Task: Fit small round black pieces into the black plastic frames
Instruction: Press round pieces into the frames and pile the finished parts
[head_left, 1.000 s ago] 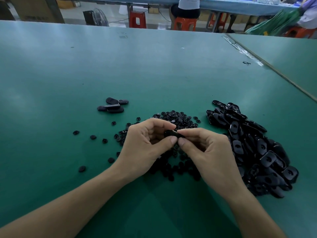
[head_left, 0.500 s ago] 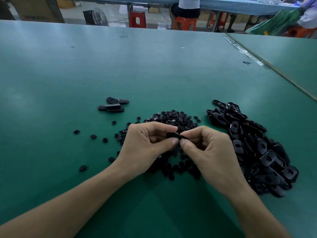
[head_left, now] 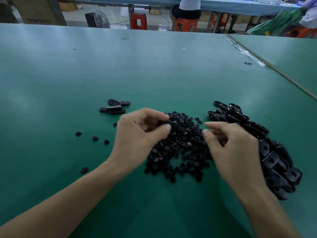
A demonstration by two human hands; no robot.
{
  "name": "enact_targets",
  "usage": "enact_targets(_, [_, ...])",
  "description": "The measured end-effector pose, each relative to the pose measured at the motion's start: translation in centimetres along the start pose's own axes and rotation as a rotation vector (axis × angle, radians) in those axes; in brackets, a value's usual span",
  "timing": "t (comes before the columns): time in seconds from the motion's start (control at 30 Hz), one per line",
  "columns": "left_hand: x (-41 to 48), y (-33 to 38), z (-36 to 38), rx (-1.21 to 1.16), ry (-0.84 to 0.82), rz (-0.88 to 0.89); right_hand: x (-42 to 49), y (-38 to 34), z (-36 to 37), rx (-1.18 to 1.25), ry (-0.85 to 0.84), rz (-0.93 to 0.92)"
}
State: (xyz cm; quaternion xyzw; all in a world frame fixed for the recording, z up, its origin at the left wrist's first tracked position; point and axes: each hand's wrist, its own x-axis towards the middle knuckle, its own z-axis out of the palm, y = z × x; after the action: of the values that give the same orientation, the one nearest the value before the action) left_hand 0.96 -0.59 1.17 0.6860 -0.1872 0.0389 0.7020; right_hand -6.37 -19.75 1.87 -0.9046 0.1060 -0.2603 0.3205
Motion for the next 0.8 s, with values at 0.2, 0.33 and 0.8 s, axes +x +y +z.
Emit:
enact_targets(0.2, [3.7, 0.2, -4.5, 0.188, 0.19, -0.03, 0.1, 1.1, -1.3, -0.45, -0.132, 0.239])
enact_targets(0.33, [5.2, -0.6, -8.0, 0.356, 0.288, -0.068, 0.0, 0.4, -1.1, -0.5, -0.181, 0.242])
enact_targets(0.8, [5.2, -2.6, -9.8, 0.977, 0.286, -0.066, -0.1, 0.0, 0.2, 0.026, 0.035, 0.018])
